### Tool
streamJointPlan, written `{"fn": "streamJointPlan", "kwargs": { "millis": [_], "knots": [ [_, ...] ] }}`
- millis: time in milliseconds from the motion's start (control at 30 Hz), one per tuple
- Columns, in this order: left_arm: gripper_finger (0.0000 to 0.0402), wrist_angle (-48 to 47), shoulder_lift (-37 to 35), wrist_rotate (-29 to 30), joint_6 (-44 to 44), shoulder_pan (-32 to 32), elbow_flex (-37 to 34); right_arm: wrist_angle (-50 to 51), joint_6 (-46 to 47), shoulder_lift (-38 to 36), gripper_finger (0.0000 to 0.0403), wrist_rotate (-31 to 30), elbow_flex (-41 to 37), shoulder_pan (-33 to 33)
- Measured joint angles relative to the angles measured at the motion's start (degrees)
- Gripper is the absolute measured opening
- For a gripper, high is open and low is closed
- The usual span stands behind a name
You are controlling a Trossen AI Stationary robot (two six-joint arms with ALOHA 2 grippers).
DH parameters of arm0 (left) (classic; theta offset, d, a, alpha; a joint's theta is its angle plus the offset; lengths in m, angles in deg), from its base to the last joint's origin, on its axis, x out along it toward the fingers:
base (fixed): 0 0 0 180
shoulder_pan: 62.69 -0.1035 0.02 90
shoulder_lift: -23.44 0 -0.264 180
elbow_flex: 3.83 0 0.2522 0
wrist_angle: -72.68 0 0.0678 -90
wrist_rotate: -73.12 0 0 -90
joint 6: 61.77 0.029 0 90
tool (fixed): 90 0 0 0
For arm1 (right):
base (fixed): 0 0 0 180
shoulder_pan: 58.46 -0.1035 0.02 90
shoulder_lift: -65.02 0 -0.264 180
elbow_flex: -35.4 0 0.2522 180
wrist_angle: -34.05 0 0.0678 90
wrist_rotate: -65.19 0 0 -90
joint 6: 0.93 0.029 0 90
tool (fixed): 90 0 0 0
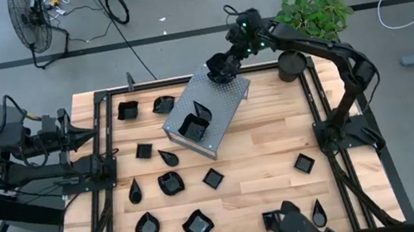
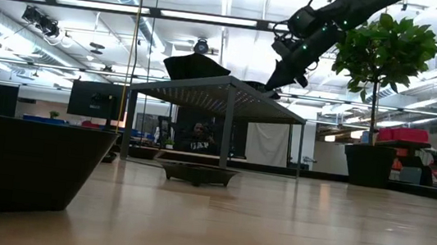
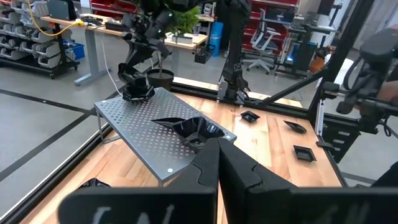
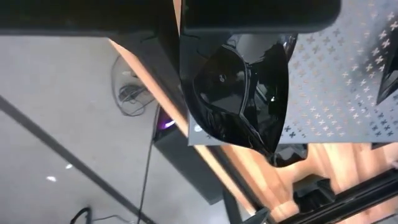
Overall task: Pick & Place Mini shaped plates
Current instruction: Stack the black leaf shaped plate on top of the black leaf shaped plate on the shelf
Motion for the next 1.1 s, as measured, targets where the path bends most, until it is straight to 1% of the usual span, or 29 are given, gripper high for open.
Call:
{"fn": "streamJointPlan", "kwargs": {
  "millis": [133, 300, 533, 633, 900, 1100],
  "knots": [
    [0.0005, 0.0, 0.0, 0.0, 0.0, 0.0, 0.0, 0.1, 0.0, 1.0, 0.0000, 3.0, 0.0, 0.3],
    [0.0005, 0.0, 0.0, 0.0, 0.0, 0.0, 0.0, 0.2, 0.0, 2.0, 0.0000, 3.0, 0.0, 0.4],
    [0.0005, 0.0, 0.0, 0.0, 0.0, 0.0, 0.0, 2.7, 0.9, 2.6, 0.0000, 3.0, 0.0, 0.4],
    [0.0005, 0.0, 0.0, 0.0, 0.0, 0.0, 0.0, 2.6, 0.9, 2.6, 0.0001, 2.1, 0.0, 0.4],
    [0.0005, 0.0, 0.0, 0.0, 0.0, 0.0, 0.0, 2.7, 0.9, 2.6, 0.0023, 1.7, 0.0, 0.4],
    [0.0005, 0.0, 0.0, 0.0, 0.0, 0.0, 0.0, 2.7, 0.9, 2.6, 0.0048, 1.9, 0.0, 0.4]
  ]
}}
